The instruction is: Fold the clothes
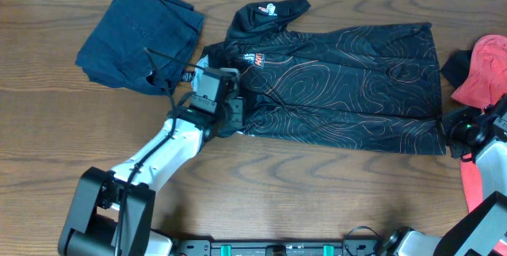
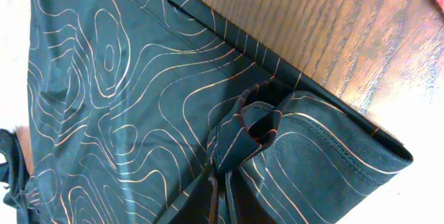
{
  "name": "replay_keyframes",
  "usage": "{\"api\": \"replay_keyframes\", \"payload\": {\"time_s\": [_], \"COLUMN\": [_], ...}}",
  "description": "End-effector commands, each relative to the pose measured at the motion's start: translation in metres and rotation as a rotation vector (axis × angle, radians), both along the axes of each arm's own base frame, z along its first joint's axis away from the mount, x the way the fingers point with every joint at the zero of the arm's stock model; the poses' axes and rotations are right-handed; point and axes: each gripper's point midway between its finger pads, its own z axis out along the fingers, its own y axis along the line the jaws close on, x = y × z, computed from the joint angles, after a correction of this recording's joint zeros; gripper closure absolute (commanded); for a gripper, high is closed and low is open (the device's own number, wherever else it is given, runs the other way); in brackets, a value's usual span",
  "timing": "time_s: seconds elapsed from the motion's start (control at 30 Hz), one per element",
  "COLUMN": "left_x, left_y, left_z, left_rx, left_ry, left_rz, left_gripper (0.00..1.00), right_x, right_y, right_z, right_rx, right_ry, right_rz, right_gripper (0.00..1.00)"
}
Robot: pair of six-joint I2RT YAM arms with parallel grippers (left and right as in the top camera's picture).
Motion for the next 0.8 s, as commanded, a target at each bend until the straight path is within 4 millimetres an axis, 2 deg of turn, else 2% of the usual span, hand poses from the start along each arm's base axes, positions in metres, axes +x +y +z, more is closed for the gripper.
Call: {"api": "replay_keyframes", "payload": {"time_s": [0.0, 0.2, 0.3, 0.33, 0.4, 0.57, 0.63, 0.77], "left_x": [0.0, 0.002, 0.007, 0.009, 0.014, 0.021, 0.023, 0.027], "left_y": [-0.016, -0.006, -0.008, -0.01, -0.012, -0.015, -0.016, -0.018], "left_z": [0.004, -0.027, -0.031, -0.03, -0.025, -0.013, -0.009, 0.012], "left_rx": [0.007, 0.089, 0.09, 0.085, 0.074, 0.059, 0.054, 0.044], "left_ry": [-0.031, 0.009, -0.005, -0.016, -0.041, -0.085, -0.094, -0.117], "left_rz": [-0.07, -0.04, -0.044, -0.043, -0.042, -0.046, -0.046, -0.045], "left_gripper": [0.52, 0.52, 0.53, 0.53, 0.6, 0.94, 0.94, 0.94], "right_x": [0.004, 0.004, 0.004, 0.004, 0.004, 0.004, 0.004, 0.004], "right_y": [0.0, 0.0, 0.0, 0.0, 0.0, 0.0, 0.0, 0.0], "right_z": [0.002, 0.001, 0.001, 0.001, 0.002, 0.001, 0.001, 0.002], "right_rx": [-0.003, -0.002, -0.002, -0.002, -0.002, -0.002, -0.002, -0.003], "right_ry": [-0.003, -0.002, -0.002, -0.002, -0.002, -0.002, -0.002, -0.002], "right_rz": [-0.001, -0.001, -0.001, -0.001, -0.001, -0.001, -0.001, -0.001], "right_gripper": [0.95, 0.95, 0.95, 0.95, 0.95, 0.94, 0.94, 0.95]}}
